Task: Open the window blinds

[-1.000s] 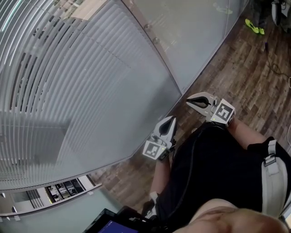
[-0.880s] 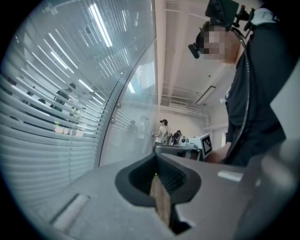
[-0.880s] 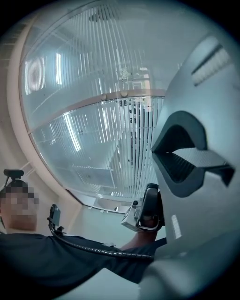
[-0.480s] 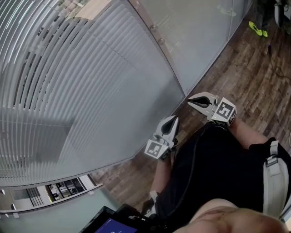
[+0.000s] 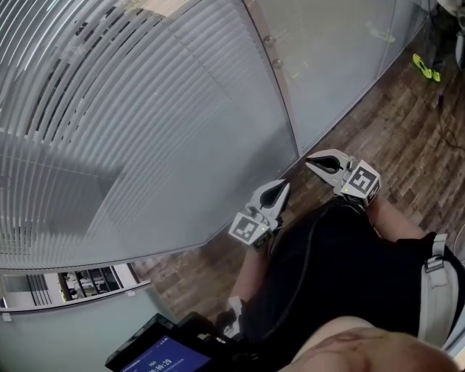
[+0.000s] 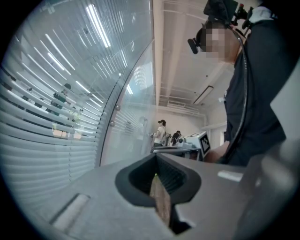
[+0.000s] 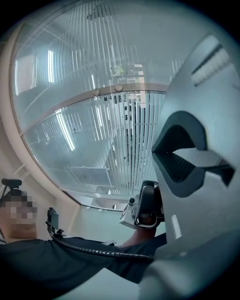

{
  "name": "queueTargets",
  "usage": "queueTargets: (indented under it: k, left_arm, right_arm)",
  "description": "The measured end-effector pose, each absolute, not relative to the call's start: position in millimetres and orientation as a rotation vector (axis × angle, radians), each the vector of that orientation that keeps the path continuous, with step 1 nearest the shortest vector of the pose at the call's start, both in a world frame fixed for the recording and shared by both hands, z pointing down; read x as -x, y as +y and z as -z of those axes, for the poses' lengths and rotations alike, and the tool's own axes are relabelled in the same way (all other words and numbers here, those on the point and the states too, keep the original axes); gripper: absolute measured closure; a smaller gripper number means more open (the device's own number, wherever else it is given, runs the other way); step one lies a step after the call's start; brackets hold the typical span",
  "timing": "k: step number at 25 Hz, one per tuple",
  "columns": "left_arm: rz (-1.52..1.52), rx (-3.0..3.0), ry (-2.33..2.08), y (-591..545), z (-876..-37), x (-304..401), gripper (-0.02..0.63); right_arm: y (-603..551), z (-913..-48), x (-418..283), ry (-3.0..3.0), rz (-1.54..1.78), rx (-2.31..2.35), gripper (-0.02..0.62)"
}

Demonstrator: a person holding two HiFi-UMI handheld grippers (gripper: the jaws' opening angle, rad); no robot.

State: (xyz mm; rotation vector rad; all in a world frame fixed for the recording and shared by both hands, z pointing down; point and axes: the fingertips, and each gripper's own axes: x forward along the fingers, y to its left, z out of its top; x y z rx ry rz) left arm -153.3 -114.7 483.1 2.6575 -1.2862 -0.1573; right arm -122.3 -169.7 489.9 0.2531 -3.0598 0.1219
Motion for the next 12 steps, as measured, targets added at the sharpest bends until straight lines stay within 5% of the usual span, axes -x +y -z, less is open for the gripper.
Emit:
queueTargets:
  k: [12]
  left_arm:
    - [0.125,-2.663,-1.215,-117.9,-488.9,139.3,0.604]
  right_arm:
    - [-164.1,-497.2,115.4,-3.022,-0.125,-0.231,0.591]
